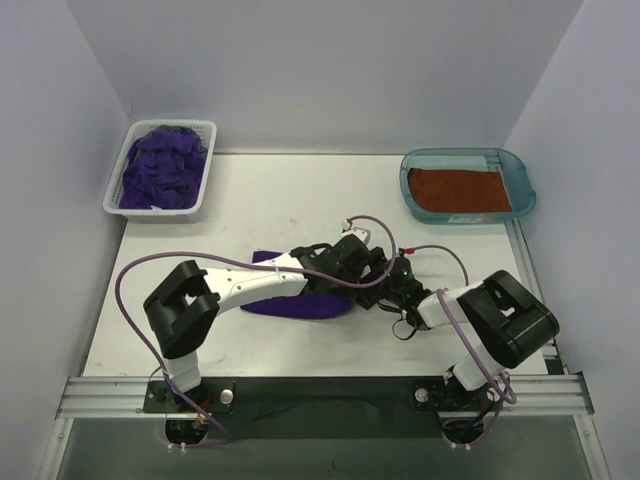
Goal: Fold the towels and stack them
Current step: Neatly place the folded towel into the bin
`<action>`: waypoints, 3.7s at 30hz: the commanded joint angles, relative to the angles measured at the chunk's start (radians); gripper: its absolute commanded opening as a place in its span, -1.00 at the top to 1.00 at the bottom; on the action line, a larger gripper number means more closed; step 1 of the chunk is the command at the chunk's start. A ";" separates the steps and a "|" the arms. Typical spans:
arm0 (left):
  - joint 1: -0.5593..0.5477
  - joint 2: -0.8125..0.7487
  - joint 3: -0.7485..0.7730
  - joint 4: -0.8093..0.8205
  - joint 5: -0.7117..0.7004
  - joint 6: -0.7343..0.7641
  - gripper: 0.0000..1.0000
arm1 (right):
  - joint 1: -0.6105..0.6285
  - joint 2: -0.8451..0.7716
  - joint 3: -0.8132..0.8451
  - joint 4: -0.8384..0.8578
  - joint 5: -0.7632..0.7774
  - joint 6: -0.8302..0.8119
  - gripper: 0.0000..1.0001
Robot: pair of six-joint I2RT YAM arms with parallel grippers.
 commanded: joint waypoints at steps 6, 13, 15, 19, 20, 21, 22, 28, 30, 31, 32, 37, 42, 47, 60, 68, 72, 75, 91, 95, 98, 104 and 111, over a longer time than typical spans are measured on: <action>-0.003 0.010 0.036 0.097 0.025 -0.045 1.00 | 0.023 0.055 -0.007 -0.174 0.049 -0.040 0.01; -0.003 0.014 0.042 0.128 0.069 -0.055 0.56 | 0.006 0.018 0.003 -0.222 0.035 -0.096 0.96; -0.003 -0.010 0.033 0.133 0.076 -0.053 0.24 | -0.022 0.009 0.019 -0.268 0.000 -0.138 1.00; 0.014 -0.090 -0.028 0.159 0.077 -0.056 -0.34 | -0.086 0.004 0.094 -0.364 -0.077 -0.273 1.00; 0.031 -0.108 -0.041 0.162 0.082 -0.054 -0.42 | -0.097 0.002 0.106 -0.383 -0.088 -0.294 1.00; 0.040 -0.145 -0.067 0.160 0.091 -0.054 -0.63 | -0.120 0.001 0.121 -0.424 -0.103 -0.354 1.00; 0.051 -0.165 -0.079 0.160 0.097 -0.051 -0.71 | -0.134 0.001 0.138 -0.447 -0.112 -0.385 1.00; 0.241 -0.361 -0.202 0.088 0.157 0.005 -0.95 | -0.227 0.035 0.385 -0.729 -0.163 -0.695 1.00; 0.366 -0.444 -0.228 0.038 0.184 0.066 -0.95 | -0.239 0.048 0.501 -0.843 -0.141 -0.773 1.00; 0.408 -0.472 -0.255 0.024 0.212 0.091 -0.95 | -0.252 0.056 0.541 -0.881 -0.111 -0.839 1.00; 0.463 -0.524 -0.266 0.009 0.229 0.137 -0.95 | -0.259 0.071 0.581 -0.938 -0.102 -0.877 1.00; 0.766 -0.618 -0.326 -0.060 0.267 0.286 -0.95 | -0.335 0.159 0.909 -1.094 -0.082 -1.018 1.00; 0.793 -0.616 -0.435 0.011 0.129 0.318 -0.95 | -0.426 0.327 1.238 -1.251 -0.069 -1.155 1.00; 0.877 -0.537 -0.415 0.005 0.177 0.318 -0.95 | -0.497 0.487 1.555 -1.360 -0.072 -1.252 1.00; 0.902 -0.420 -0.412 0.010 0.184 0.317 -0.95 | -0.651 0.605 1.789 -1.378 0.057 -1.419 1.00; 0.902 -0.391 -0.415 0.005 0.168 0.331 -0.95 | -0.686 0.667 1.844 -1.368 0.063 -1.425 1.00; 0.902 -0.378 -0.415 0.005 0.166 0.331 -0.95 | -0.697 0.668 1.849 -1.360 0.086 -1.437 1.00; 0.902 -0.368 -0.414 0.004 0.172 0.332 -0.95 | -0.703 0.668 1.849 -1.357 0.106 -1.456 1.00; 0.902 -0.320 -0.403 -0.001 0.184 0.329 -0.95 | -0.750 0.674 1.852 -1.320 0.176 -1.511 1.00; 0.902 -0.314 -0.401 -0.002 0.184 0.329 -0.95 | -0.758 0.685 1.852 -1.309 0.181 -1.523 1.00; 0.901 -0.309 -0.403 -0.002 0.184 0.329 -0.95 | -0.761 0.688 1.850 -1.308 0.187 -1.531 1.00; 0.902 -0.294 -0.397 -0.005 0.184 0.331 -0.95 | -0.766 0.690 1.850 -1.302 0.181 -1.540 1.00; 0.902 -0.289 -0.397 -0.008 0.184 0.331 -0.95 | -0.770 0.680 1.841 -1.302 0.188 -1.549 1.00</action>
